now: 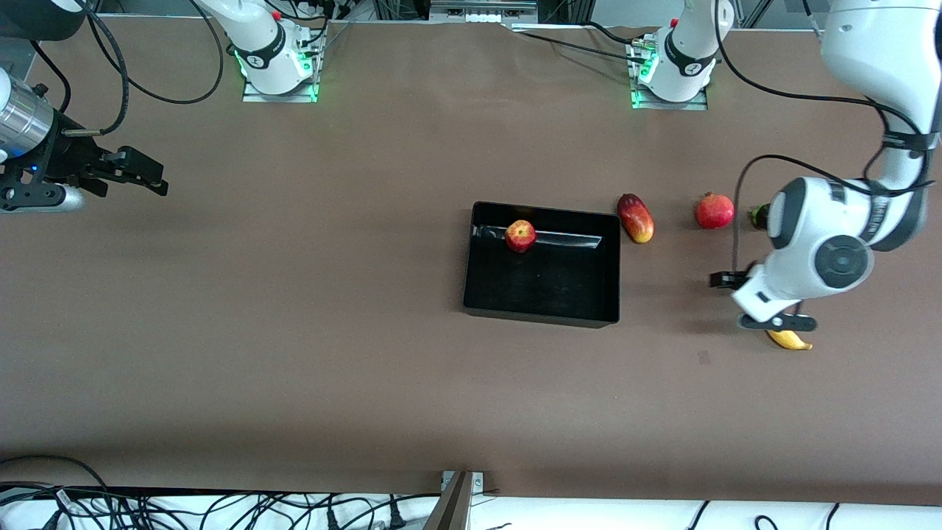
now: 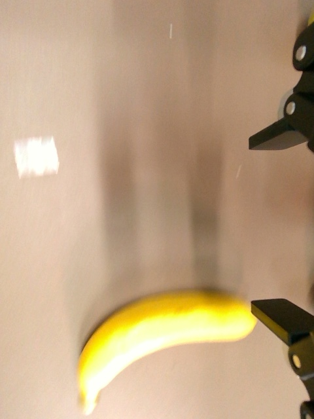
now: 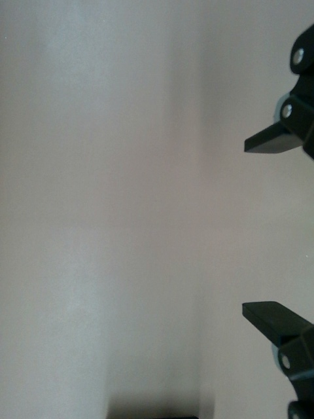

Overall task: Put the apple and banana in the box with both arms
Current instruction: 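Move the left gripper to the yellow banana and grasp it, then carry the banana over the black box with the left gripper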

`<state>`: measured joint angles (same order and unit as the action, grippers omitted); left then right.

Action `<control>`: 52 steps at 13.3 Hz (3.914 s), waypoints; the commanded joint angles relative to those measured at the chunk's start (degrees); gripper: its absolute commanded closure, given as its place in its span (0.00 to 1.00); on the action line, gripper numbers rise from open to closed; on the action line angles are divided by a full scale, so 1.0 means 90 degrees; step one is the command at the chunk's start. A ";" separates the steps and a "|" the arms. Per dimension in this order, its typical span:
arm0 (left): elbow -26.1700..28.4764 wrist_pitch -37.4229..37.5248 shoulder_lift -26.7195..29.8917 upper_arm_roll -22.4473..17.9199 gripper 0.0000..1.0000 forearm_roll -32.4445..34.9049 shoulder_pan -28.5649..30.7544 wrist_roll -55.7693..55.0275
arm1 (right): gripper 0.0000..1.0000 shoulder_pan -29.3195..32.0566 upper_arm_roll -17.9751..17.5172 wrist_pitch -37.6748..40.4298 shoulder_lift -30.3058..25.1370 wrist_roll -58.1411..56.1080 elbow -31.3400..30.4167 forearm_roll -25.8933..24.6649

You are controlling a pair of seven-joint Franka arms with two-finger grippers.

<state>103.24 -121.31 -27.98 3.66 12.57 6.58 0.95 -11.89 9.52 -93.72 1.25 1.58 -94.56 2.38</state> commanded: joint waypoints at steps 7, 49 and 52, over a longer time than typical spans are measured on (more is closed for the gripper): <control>-0.0143 -0.1627 -0.1108 -0.0523 0.00 0.0117 0.0460 0.1417 | 0.00 0.0100 -0.0100 0.0082 0.0067 0.0020 0.0145 -0.0098; -0.0104 -0.1374 -0.1266 0.2299 0.73 0.0078 -0.1620 -0.3982 | 0.00 0.0120 -0.0100 0.0043 0.0067 0.0020 0.0145 -0.0098; -0.0094 -0.1307 -0.1207 0.2260 0.49 0.0077 -0.1600 -0.4450 | 0.00 0.0120 -0.0091 0.0043 0.0067 0.0010 0.0145 -0.0108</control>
<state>102.67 -133.48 -39.43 24.21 11.67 -7.76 -35.61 -11.65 9.51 -93.75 1.40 1.59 -94.42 2.37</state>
